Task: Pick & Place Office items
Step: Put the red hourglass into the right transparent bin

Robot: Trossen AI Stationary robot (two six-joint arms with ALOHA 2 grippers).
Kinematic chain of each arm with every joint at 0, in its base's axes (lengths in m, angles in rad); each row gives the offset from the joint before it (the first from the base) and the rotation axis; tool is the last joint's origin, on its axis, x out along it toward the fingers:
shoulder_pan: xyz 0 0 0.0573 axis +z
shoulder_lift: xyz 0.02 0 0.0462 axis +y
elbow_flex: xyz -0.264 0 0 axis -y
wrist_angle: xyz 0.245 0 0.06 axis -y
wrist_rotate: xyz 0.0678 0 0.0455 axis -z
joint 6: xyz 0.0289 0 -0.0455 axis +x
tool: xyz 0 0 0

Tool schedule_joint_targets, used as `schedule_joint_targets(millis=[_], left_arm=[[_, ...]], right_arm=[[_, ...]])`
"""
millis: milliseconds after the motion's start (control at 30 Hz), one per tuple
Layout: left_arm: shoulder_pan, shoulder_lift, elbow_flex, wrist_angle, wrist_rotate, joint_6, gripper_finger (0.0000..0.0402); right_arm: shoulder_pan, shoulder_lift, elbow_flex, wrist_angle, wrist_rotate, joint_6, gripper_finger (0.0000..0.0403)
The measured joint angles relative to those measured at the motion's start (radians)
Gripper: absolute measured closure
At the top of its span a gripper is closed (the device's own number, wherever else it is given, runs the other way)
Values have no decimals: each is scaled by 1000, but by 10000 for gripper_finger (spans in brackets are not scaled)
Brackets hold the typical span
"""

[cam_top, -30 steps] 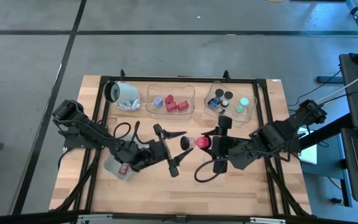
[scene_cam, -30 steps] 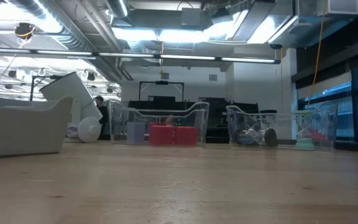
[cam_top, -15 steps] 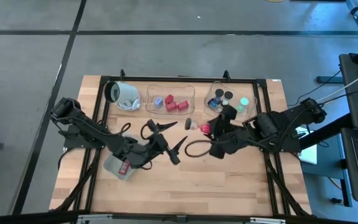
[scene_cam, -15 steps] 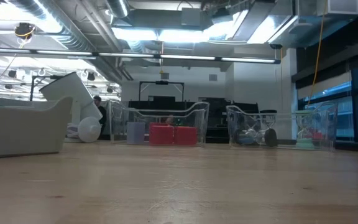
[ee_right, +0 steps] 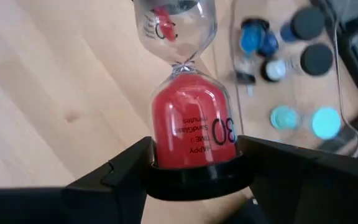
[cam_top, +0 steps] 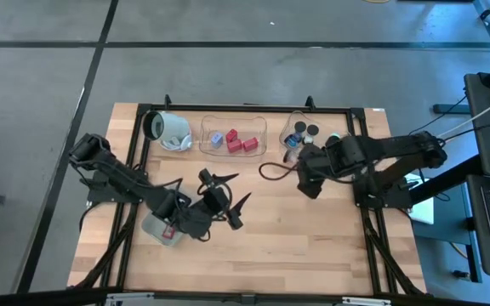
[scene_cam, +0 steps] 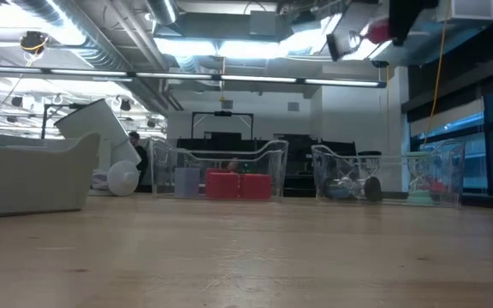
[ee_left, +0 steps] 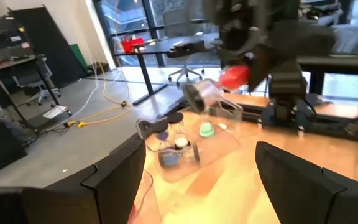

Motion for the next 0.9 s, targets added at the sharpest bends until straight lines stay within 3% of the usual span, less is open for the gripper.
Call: schedule_joint_targets(millis=[300, 500, 900], left_arm=[[-70, 0, 0, -62, -53, -20, 101], [-97, 0, 0, -75, -131, 31, 101], [-91, 0, 0, -194, -145, -47, 101]], right_arm=[[-178, 8, -210, 2, -91, -23, 189], [-309, 7, -291, 0, -152, -70, 184], [-544, 7, -392, 1, -228, -120, 183]])
